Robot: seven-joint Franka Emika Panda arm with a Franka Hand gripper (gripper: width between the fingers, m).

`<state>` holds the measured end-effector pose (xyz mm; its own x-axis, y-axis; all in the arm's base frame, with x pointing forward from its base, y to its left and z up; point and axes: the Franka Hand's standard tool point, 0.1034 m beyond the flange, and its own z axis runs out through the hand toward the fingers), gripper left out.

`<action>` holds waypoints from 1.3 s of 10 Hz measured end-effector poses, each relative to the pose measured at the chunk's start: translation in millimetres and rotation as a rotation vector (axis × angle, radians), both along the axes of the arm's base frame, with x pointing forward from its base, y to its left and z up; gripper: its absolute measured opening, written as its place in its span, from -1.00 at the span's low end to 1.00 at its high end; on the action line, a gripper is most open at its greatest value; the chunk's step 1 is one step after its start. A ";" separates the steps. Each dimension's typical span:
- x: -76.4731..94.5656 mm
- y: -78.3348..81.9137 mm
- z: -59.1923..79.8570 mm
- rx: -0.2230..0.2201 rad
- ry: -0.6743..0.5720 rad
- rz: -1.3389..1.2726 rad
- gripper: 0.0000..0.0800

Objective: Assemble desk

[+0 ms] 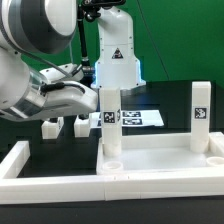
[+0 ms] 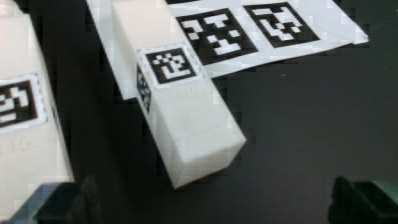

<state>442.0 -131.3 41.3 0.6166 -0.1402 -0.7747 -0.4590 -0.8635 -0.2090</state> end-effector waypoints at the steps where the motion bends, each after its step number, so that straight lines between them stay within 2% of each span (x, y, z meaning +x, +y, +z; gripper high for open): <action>1: -4.4 1.9 -1.2 0.002 0.010 -0.002 0.62; 5: -17.7 1.6 -8.6 0.006 0.036 -0.017 0.62; 9: -21.1 12.2 -11.6 0.011 0.050 -0.002 0.62; 13: -21.5 11.8 -12.0 0.011 0.051 -0.003 0.62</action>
Offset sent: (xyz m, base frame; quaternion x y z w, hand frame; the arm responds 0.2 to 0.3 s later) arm -0.0140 -0.0066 -0.0068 0.0126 -0.0045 0.0115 0.9998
